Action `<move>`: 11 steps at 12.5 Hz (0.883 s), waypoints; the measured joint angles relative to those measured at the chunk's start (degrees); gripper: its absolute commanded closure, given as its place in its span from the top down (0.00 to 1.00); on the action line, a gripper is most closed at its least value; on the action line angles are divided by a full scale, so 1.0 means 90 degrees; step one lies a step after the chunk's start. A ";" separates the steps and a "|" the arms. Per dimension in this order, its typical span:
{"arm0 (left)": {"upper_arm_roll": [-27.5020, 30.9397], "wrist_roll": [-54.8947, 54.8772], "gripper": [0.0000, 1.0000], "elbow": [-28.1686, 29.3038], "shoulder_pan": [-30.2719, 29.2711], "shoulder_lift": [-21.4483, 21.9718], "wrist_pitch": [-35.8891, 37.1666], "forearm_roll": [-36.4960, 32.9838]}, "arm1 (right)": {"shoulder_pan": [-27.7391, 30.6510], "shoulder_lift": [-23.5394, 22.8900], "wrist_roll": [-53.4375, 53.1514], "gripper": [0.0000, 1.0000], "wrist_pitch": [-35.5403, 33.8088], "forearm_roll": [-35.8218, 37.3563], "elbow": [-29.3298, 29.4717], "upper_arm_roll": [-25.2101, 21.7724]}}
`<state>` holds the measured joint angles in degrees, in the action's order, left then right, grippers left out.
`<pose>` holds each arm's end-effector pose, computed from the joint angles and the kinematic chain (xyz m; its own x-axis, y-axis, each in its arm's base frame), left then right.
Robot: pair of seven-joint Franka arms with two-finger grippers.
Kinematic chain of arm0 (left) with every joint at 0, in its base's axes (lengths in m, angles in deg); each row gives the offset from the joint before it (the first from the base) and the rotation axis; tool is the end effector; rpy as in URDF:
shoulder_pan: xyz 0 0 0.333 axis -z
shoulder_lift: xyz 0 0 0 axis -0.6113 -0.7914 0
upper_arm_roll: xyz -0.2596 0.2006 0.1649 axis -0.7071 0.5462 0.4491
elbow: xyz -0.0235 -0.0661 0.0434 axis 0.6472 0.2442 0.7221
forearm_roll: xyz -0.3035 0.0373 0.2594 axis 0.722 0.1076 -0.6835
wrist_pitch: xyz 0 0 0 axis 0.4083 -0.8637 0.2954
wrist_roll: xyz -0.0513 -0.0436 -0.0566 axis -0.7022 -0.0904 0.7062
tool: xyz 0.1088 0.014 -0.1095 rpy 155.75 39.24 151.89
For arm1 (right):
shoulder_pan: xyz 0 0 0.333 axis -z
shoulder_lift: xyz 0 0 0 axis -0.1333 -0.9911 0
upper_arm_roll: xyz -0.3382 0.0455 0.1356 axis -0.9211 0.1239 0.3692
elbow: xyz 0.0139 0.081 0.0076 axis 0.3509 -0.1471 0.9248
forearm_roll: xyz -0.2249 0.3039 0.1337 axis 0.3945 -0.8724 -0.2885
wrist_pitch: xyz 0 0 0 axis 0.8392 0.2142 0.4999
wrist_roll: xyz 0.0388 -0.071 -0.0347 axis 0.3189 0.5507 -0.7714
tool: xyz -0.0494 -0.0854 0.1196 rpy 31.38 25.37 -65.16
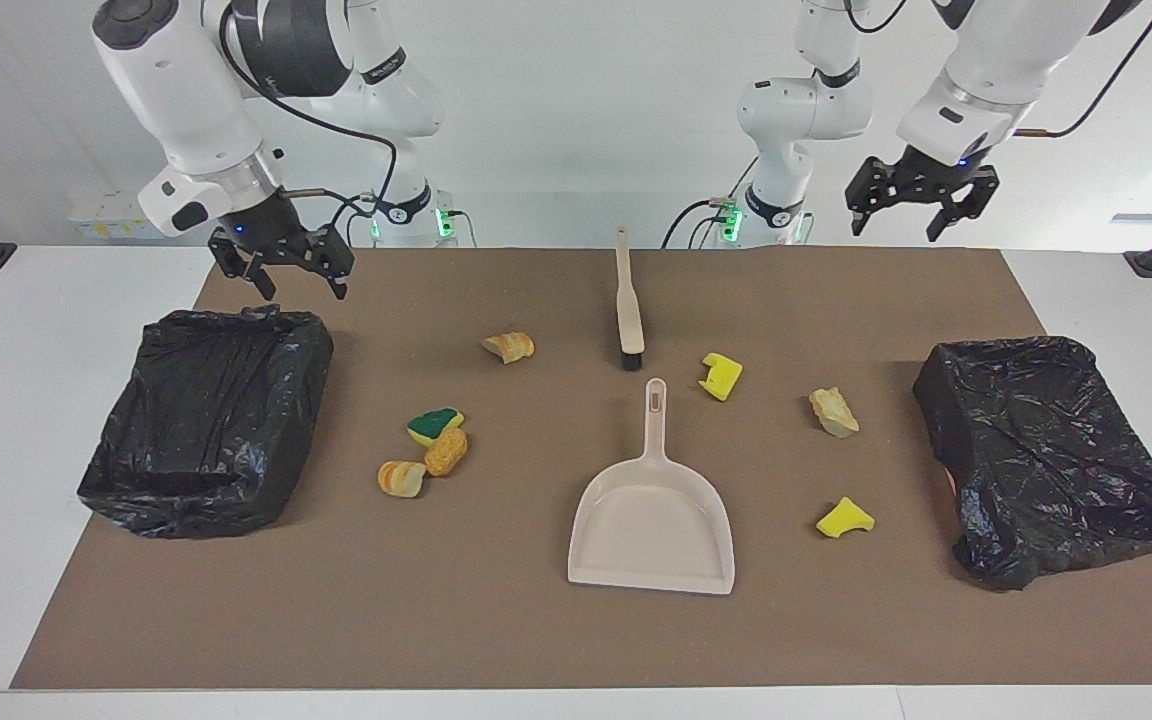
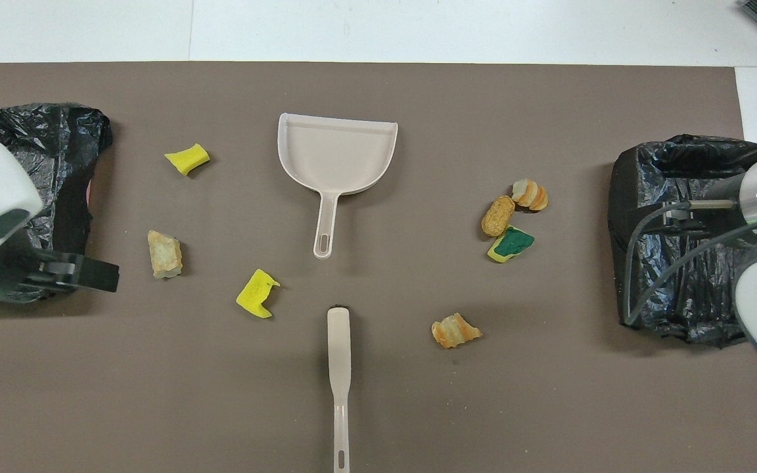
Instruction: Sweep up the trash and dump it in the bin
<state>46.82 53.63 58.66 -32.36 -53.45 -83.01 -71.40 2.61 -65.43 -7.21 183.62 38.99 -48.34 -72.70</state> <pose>0.4716 -0.1185 0.6332 0.9810 -0.1768 -0.0801 -0.1749 -0.9841 0.0304 0.5555 0.0258 0.5626 0.9988 -0.0463 0.0137 -0.0452 -0.9966 -0.0682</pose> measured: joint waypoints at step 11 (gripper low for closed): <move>-0.0720 0.2704 1.00 0.3340 0.2031 0.0901 -0.2425 0.0873 | -0.1365 -0.1991 -0.1812 1.00 0.1388 -0.0112 0.1159 0.0013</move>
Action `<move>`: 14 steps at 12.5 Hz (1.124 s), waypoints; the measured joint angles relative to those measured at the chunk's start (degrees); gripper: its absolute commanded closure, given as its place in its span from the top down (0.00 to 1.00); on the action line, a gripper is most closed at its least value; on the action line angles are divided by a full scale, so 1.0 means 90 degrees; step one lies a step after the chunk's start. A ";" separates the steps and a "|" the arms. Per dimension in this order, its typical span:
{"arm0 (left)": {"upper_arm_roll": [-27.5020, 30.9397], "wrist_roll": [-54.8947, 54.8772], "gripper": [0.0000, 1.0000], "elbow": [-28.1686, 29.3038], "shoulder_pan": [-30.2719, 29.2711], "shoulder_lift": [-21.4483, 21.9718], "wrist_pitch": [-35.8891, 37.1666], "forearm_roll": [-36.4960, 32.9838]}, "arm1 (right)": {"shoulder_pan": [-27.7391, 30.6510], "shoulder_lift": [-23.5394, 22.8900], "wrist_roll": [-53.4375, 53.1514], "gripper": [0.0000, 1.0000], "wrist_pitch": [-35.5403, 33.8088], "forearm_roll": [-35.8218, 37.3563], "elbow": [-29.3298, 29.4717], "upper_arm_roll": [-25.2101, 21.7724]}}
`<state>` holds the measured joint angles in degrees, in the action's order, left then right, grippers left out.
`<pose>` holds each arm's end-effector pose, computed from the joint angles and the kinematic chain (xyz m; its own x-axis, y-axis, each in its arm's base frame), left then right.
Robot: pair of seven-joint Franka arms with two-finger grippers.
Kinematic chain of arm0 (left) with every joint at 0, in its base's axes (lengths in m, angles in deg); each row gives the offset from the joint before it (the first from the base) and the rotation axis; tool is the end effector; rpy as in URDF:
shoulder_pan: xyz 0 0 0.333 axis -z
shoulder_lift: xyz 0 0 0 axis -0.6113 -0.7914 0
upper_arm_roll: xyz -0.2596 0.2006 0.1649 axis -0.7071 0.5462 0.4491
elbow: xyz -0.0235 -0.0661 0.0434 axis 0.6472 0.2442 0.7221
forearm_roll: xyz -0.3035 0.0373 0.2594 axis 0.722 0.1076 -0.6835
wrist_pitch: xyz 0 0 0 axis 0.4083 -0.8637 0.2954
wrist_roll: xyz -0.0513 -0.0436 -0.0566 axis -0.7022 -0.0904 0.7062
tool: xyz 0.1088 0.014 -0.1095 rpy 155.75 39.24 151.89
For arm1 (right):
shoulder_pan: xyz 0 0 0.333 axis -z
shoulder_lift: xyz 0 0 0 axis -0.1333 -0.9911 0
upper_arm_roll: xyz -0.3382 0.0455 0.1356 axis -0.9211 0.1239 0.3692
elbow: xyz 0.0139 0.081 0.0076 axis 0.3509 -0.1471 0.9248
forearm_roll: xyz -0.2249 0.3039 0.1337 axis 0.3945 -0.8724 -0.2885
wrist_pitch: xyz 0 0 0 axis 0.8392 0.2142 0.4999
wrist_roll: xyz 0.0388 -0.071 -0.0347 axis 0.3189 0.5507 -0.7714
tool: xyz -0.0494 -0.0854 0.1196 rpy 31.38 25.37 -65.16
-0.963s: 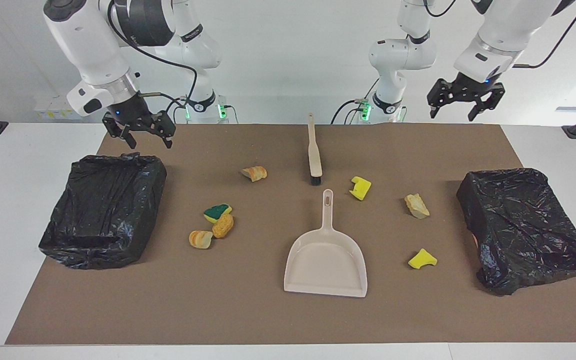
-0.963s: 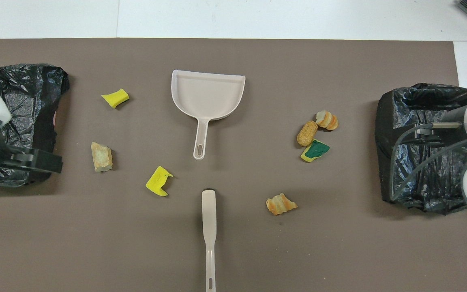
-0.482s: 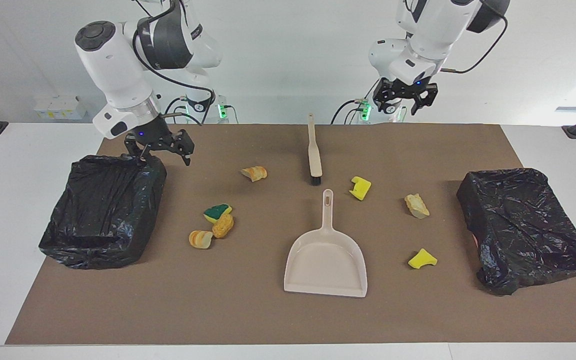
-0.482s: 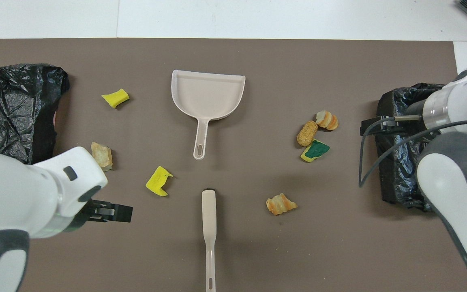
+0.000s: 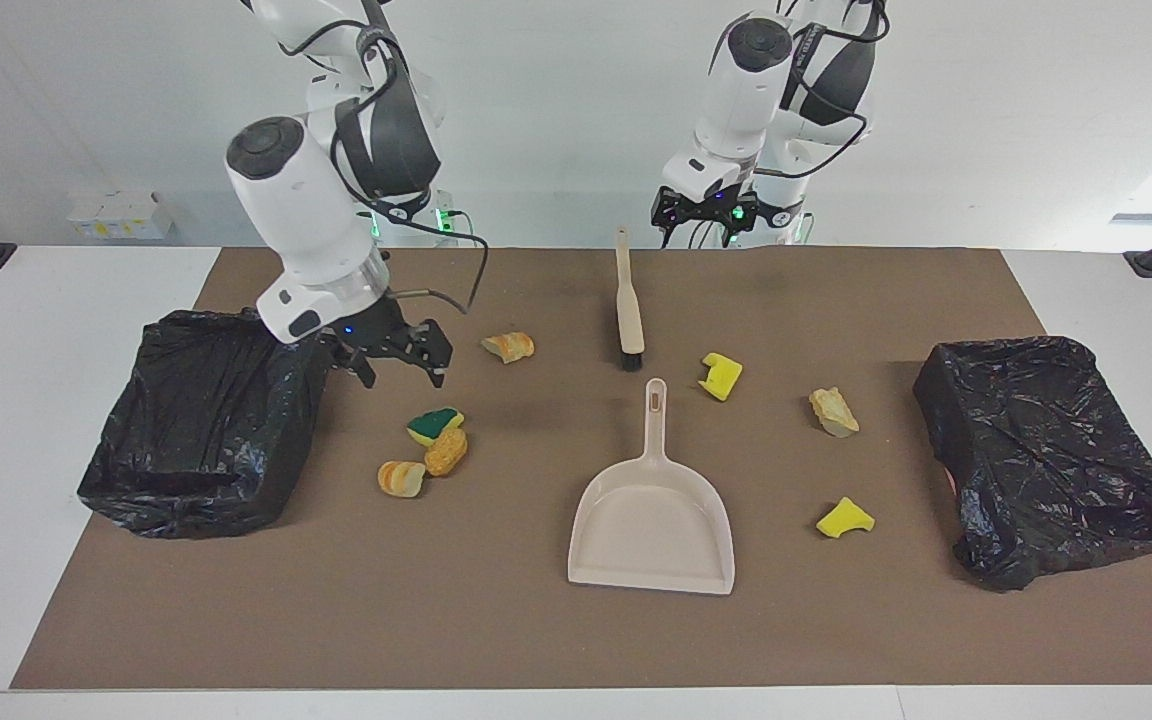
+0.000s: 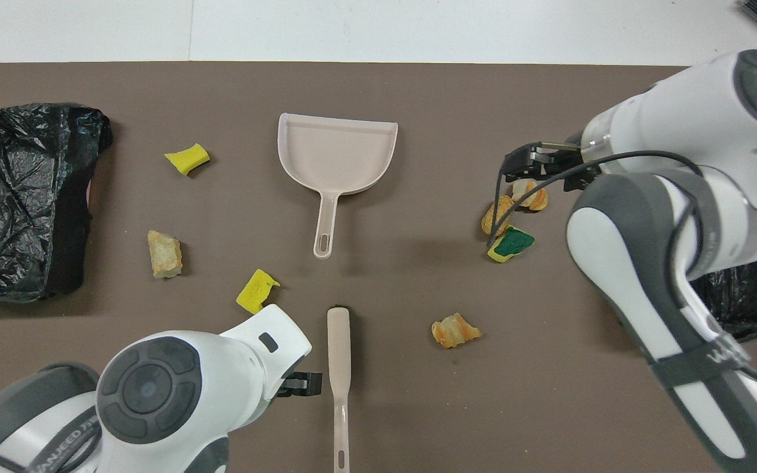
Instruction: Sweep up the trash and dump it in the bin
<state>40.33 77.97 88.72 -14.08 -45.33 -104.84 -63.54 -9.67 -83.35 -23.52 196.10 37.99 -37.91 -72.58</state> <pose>0.3317 -0.2880 0.4764 0.9860 -0.1090 -0.1262 -0.1028 -0.9932 0.0547 0.6584 0.1585 0.4857 0.9878 -0.1467 0.0530 -0.1357 -0.9758 -0.1715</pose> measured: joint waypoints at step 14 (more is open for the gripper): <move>0.0014 0.1394 0.43 0.1240 0.1651 -0.1074 -0.1948 0.0111 | -0.2507 -0.2076 -0.3039 1.00 0.1759 0.0518 0.1115 -0.0039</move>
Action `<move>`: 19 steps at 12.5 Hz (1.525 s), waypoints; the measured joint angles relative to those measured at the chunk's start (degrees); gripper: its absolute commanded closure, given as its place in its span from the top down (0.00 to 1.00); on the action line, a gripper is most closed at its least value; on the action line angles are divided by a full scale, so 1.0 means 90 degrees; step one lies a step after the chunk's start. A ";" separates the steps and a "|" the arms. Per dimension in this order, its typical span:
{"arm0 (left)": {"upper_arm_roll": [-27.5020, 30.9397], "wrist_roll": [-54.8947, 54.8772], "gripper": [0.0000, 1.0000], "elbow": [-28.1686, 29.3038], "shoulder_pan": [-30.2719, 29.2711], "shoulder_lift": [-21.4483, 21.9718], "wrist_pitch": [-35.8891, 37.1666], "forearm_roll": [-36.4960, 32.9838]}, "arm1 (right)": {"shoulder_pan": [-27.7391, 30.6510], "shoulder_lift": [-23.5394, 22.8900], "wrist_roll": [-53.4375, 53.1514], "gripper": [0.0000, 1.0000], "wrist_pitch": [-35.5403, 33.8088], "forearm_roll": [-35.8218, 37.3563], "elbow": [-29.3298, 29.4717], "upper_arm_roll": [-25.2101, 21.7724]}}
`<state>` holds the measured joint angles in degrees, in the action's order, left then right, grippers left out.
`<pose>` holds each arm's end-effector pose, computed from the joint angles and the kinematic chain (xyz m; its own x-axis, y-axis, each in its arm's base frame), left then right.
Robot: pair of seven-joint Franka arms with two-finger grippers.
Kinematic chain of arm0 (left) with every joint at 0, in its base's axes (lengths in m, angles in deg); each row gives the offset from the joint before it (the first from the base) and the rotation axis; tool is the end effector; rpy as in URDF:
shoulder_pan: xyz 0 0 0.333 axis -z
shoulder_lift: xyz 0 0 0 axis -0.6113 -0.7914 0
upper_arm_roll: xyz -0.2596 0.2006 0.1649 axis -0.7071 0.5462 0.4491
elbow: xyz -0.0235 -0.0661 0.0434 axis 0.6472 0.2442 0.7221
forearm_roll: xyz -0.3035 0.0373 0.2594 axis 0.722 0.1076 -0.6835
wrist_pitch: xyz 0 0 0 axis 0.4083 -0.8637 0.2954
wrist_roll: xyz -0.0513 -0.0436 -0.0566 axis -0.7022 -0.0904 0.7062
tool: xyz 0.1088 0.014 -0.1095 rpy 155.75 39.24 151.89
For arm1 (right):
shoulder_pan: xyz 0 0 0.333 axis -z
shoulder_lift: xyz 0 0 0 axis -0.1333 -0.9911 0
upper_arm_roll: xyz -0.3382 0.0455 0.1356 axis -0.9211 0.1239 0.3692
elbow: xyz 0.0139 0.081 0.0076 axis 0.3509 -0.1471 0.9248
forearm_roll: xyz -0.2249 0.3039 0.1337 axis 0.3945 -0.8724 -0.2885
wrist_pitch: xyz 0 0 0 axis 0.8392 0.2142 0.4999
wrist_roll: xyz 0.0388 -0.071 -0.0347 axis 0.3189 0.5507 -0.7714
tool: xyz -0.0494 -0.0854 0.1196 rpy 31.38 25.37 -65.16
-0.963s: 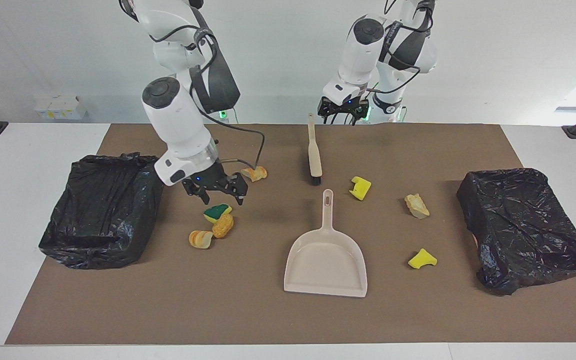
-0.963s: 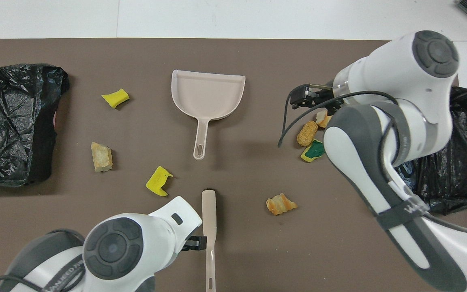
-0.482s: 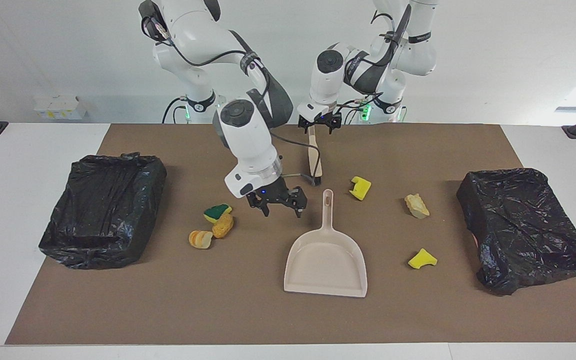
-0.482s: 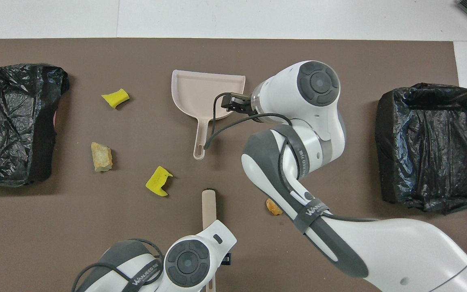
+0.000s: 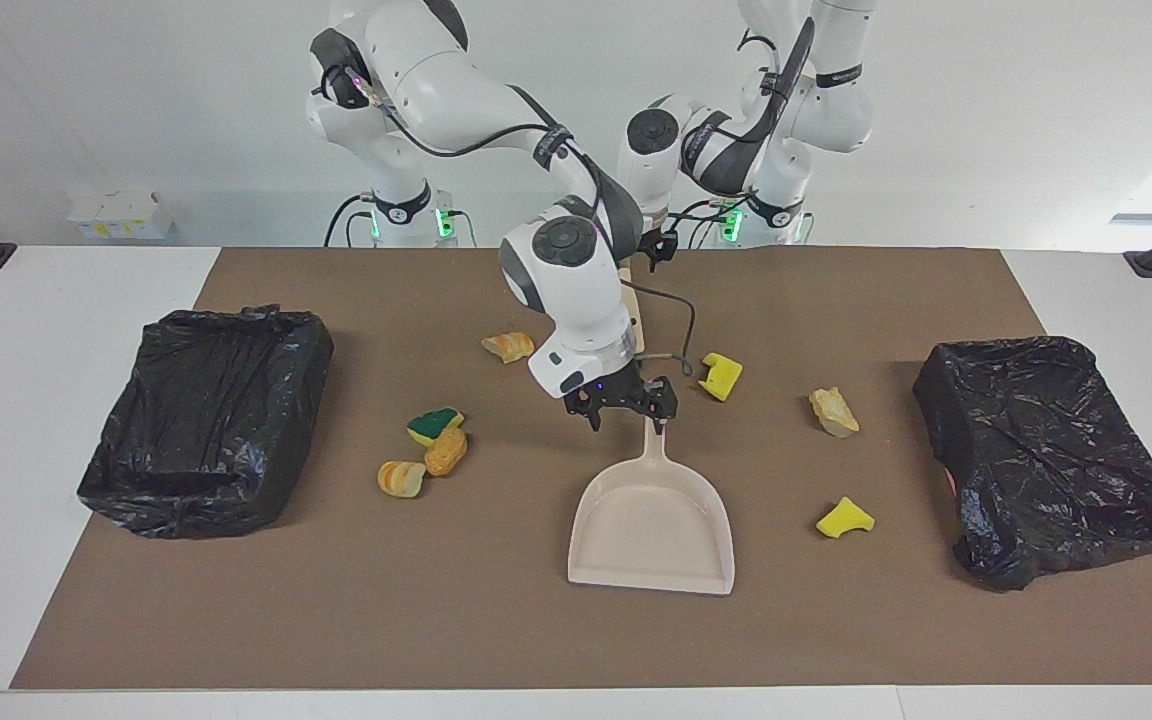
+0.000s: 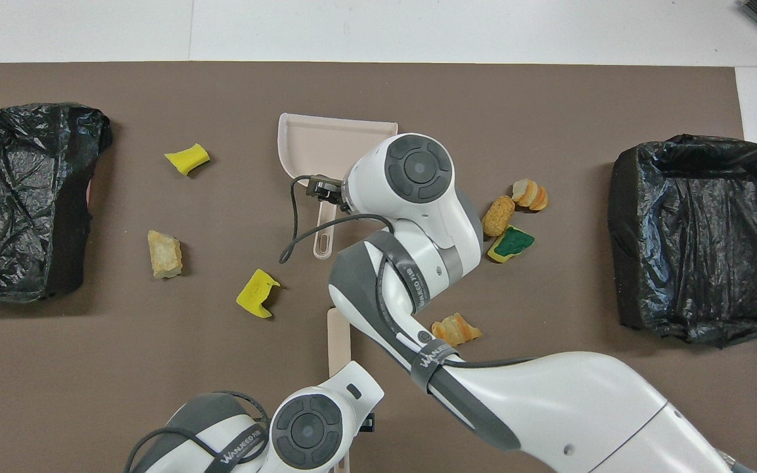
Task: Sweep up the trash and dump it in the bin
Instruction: 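Grasp the dustpan handle with the right gripper while the left gripper grasps the brush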
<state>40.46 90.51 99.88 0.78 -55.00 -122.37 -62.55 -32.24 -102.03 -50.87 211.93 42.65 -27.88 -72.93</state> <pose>0.2604 -0.3572 0.3391 0.9782 -0.0861 -0.1889 -0.0875 -0.9962 0.0014 0.6492 0.4356 0.3694 0.9658 -0.2490 0.0718 -0.2235 -0.9405 -0.2558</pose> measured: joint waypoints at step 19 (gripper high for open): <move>0.0214 -0.0294 0.00 -0.0638 -0.2105 0.0427 0.2419 -0.1457 | -0.0056 -0.0080 -0.0268 0.28 -0.0618 0.0830 0.0021 -0.0059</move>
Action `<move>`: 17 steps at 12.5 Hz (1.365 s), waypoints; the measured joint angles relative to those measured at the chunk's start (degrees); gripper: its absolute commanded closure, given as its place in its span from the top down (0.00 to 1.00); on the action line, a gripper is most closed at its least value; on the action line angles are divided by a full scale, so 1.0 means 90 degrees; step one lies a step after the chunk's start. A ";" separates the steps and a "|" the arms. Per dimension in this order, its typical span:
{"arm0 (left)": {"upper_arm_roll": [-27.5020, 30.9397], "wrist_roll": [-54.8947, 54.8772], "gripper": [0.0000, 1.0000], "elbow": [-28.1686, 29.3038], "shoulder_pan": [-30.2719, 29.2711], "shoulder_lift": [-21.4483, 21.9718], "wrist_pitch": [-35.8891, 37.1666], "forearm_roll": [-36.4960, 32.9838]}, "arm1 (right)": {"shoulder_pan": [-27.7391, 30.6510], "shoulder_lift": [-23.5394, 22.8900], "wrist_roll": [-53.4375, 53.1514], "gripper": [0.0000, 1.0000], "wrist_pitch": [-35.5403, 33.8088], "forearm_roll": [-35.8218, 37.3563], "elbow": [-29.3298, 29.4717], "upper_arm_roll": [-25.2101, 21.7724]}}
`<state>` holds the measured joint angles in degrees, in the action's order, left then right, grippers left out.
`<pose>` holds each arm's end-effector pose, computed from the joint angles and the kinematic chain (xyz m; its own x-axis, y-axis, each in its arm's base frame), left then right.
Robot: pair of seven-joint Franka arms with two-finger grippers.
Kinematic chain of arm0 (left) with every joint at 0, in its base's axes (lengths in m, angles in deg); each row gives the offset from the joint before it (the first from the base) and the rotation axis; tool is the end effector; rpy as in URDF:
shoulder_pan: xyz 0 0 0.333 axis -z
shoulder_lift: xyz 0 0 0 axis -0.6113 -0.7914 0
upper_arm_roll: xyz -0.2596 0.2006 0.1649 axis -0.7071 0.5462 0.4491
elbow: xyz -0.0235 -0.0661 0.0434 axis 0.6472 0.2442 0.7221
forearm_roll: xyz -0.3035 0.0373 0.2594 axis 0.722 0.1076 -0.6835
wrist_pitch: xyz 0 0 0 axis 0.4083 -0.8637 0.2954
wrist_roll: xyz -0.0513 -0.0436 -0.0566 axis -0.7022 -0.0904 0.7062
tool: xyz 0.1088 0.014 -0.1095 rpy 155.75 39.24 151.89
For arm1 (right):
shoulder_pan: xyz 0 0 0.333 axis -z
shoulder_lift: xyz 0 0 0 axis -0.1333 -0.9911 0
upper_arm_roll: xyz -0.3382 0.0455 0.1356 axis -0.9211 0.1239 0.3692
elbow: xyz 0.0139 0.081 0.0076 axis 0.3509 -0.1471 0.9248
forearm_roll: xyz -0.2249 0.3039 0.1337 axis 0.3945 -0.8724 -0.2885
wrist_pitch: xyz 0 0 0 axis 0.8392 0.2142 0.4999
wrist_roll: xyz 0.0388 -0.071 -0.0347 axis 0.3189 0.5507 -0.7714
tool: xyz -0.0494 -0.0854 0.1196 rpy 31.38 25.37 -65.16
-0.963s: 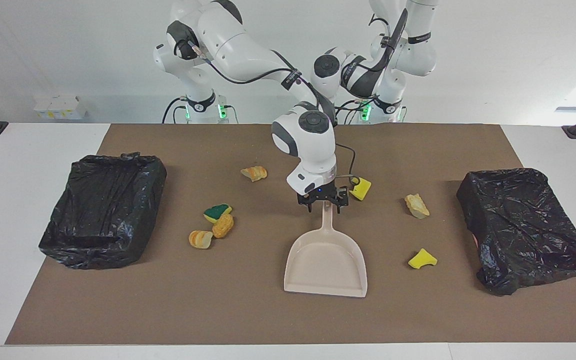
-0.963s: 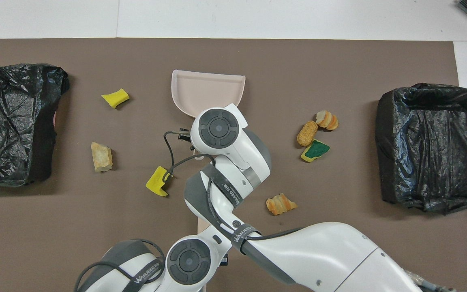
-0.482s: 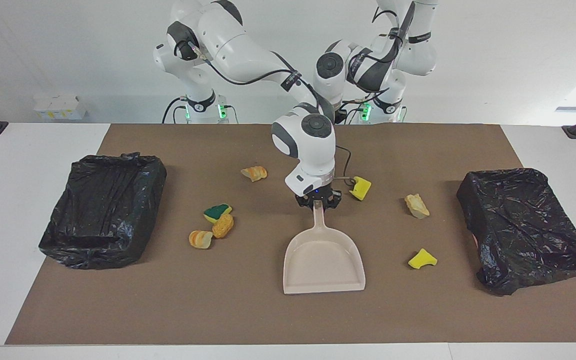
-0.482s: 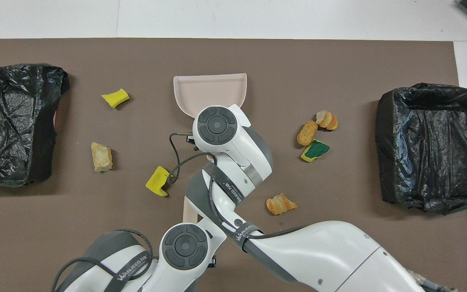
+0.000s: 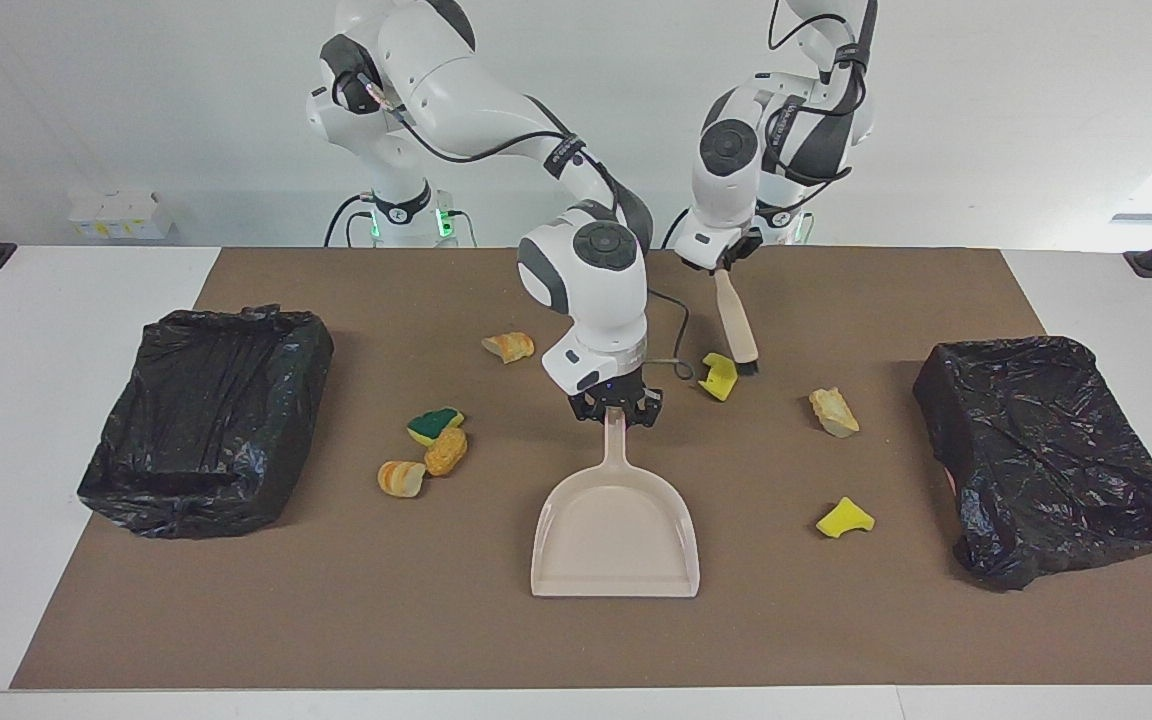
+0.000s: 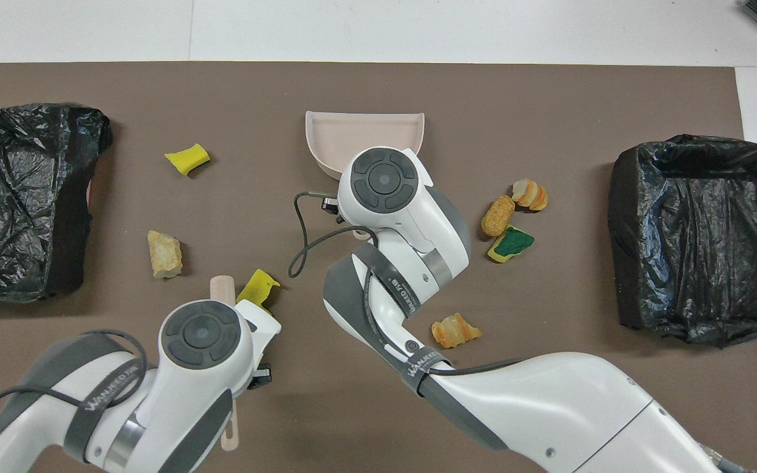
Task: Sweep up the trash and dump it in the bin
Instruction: 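Grasp the dustpan handle with the right gripper while the left gripper grasps the brush, then lift the brush with the left gripper while the right gripper places the dustpan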
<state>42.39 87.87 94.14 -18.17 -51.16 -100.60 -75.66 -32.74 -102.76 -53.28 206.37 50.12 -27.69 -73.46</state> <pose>0.3507 -0.2086 0.3898 0.9613 0.1282 -0.2437 0.0646 -0.9652 -0.2532 0.6439 0.4223 0.3489 0.9728 -0.2151 0.0862 -0.2059 -0.9730 -0.1047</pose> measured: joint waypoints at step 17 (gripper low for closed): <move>-0.0184 -0.3471 0.00 -0.0860 -0.2308 -0.1182 -0.1020 -0.0217 | 0.0136 0.0334 0.0434 0.00 0.0334 0.0070 -0.0665 0.0012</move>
<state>40.73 56.64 86.39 -38.94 -61.80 -109.77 -77.62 -31.51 -99.75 -49.38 209.37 50.75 -33.67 -73.35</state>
